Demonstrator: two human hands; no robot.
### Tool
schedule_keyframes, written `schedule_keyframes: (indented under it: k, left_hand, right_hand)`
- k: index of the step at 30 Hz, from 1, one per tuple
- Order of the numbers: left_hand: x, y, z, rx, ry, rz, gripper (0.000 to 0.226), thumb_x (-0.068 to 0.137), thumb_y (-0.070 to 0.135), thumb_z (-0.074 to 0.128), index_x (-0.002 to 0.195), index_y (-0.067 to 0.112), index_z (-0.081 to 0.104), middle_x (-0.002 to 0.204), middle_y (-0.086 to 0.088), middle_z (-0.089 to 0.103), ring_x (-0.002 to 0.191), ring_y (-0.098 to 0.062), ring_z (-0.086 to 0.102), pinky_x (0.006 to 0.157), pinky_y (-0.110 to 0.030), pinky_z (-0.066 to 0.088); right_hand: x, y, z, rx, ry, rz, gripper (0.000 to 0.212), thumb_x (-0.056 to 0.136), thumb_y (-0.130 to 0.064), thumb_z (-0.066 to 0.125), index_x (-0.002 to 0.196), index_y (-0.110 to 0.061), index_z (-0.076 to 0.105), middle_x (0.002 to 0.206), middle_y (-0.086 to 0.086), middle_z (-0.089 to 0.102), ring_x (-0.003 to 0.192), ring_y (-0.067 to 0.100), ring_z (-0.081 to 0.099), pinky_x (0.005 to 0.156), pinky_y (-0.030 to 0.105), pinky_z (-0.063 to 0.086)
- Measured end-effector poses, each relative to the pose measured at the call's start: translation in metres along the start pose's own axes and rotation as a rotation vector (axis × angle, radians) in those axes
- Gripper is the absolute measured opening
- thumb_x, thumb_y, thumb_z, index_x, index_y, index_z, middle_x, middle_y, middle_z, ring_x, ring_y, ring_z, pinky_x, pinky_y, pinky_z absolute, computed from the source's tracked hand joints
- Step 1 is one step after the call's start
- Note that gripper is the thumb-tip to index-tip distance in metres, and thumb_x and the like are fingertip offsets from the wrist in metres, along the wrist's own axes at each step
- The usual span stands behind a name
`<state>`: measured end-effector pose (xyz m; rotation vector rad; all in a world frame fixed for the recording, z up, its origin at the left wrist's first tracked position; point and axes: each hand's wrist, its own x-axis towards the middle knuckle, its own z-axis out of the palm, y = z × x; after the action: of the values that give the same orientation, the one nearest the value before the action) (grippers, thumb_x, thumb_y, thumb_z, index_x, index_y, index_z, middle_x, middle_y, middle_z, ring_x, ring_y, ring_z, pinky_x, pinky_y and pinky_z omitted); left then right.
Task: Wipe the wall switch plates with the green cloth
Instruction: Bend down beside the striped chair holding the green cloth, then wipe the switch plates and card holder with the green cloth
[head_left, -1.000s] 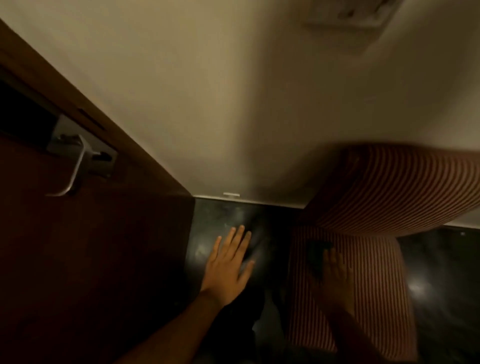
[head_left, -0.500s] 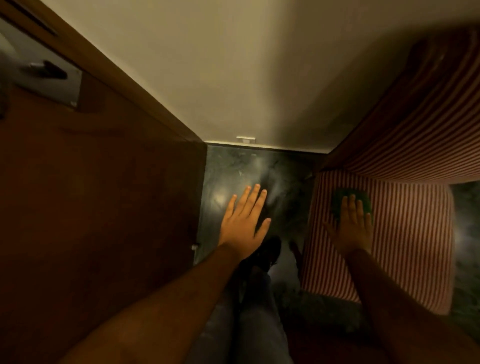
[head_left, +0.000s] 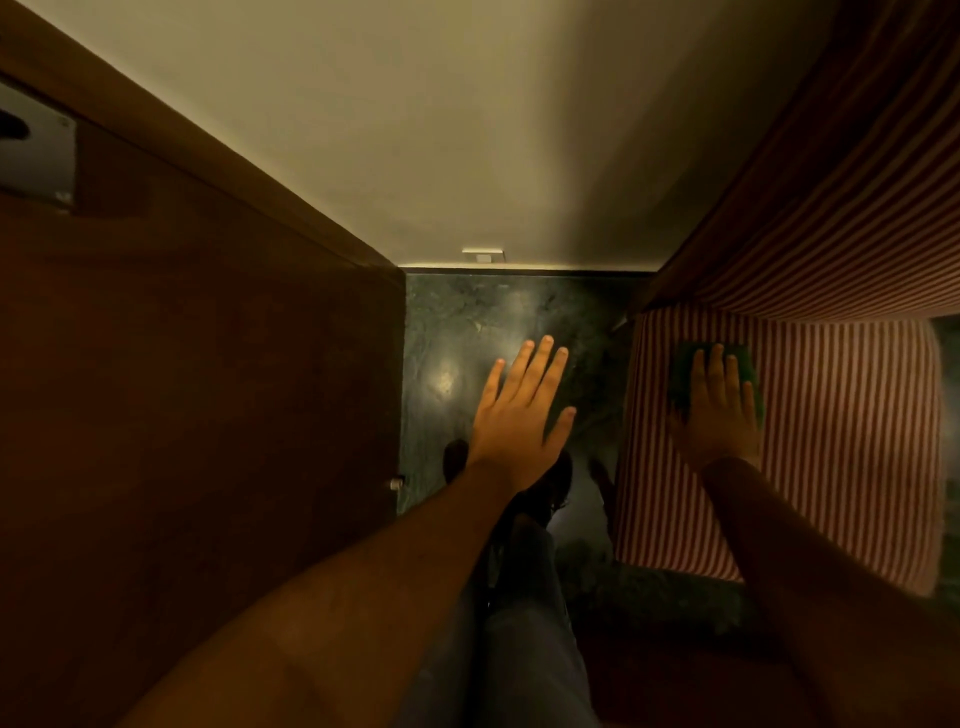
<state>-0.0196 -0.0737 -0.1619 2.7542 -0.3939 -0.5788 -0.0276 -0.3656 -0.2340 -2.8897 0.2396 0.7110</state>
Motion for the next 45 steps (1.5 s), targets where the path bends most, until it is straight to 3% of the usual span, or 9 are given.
schedule_keyframes:
  k: [10,15,19,29,36,40,42,45]
  left_hand:
    - [0.004,-0.002,0.006,0.022,0.003,0.014,0.075,0.115,0.055,0.032,0.177,0.024,0.004,0.185,0.002,-0.002,0.170,-0.016,-0.009,0.138,-0.047,-0.005]
    - [0.001,-0.005,0.004,0.033,0.005,0.004,0.075,0.115,0.053,0.036,0.177,0.025,0.004,0.185,0.003,-0.004,0.170,-0.014,-0.011,0.136,-0.044,-0.011]
    - [-0.001,-0.013,-0.001,0.049,0.023,0.005,0.075,0.116,0.052,0.039,0.177,0.024,0.006,0.185,0.002,-0.002,0.170,-0.015,-0.008,0.136,-0.042,-0.014]
    - [0.002,-0.019,-0.037,0.095,0.073,0.006,0.075,0.112,0.056,0.026,0.177,0.024,0.004,0.185,0.001,-0.003,0.170,-0.016,-0.009,0.138,-0.048,-0.003]
    - [0.000,-0.024,-0.096,0.145,0.172,-0.022,0.077,0.111,0.055,0.028,0.177,0.022,0.005,0.185,0.000,-0.003,0.171,-0.017,-0.008,0.138,-0.047,-0.002]
    - [-0.008,-0.028,-0.144,0.156,0.272,-0.059,0.077,0.111,0.054,0.032,0.177,0.021,0.008,0.185,0.001,0.000,0.171,-0.018,-0.002,0.137,-0.046,0.000]
    - [-0.012,-0.030,-0.173,0.163,0.321,-0.073,0.077,0.111,0.053,0.035,0.177,0.021,0.010,0.185,0.001,0.004,0.171,-0.018,0.000,0.137,-0.044,-0.004]
    - [-0.011,-0.035,-0.220,0.177,0.382,-0.114,0.078,0.111,0.053,0.038,0.177,0.020,0.011,0.185,-0.001,0.006,0.171,-0.019,-0.002,0.136,-0.040,-0.014]
  right_hand:
    - [0.007,-0.002,0.004,0.045,0.047,0.017,0.092,0.093,-0.002,0.058,0.164,-0.015,0.001,0.172,0.011,-0.005,0.158,0.029,-0.004,0.128,0.049,0.007]
    - [0.009,0.003,0.002,0.080,0.115,-0.003,0.086,0.090,0.004,0.058,0.163,-0.008,0.014,0.170,0.018,0.008,0.157,0.037,0.009,0.126,0.052,0.014]
    - [0.006,0.001,-0.003,0.058,0.132,0.001,0.088,0.088,0.006,0.064,0.161,-0.004,0.018,0.169,0.020,0.015,0.156,0.037,0.013,0.123,0.046,0.010]
    - [-0.011,-0.060,-0.036,0.091,0.214,-0.149,0.085,0.080,0.016,0.064,0.157,0.000,0.032,0.164,0.022,0.028,0.153,0.039,0.024,0.123,0.051,0.024]
    - [-0.022,-0.113,-0.099,0.117,0.271,-0.267,0.098,0.063,0.018,0.072,0.153,-0.001,0.040,0.162,0.021,0.035,0.151,0.038,0.029,0.119,0.053,0.030]
    - [-0.029,-0.136,-0.152,0.123,0.355,-0.328,0.102,0.056,0.018,0.070,0.152,0.000,0.042,0.161,0.020,0.037,0.150,0.033,0.024,0.116,0.055,0.035]
    - [-0.032,-0.149,-0.184,0.137,0.374,-0.352,0.103,0.055,0.017,0.069,0.153,0.000,0.040,0.162,0.019,0.036,0.151,0.032,0.024,0.117,0.053,0.037]
    - [-0.036,-0.169,-0.235,0.140,0.387,-0.380,0.105,0.059,0.012,0.067,0.157,-0.003,0.033,0.166,0.014,0.026,0.153,0.032,0.024,0.121,0.046,0.029]
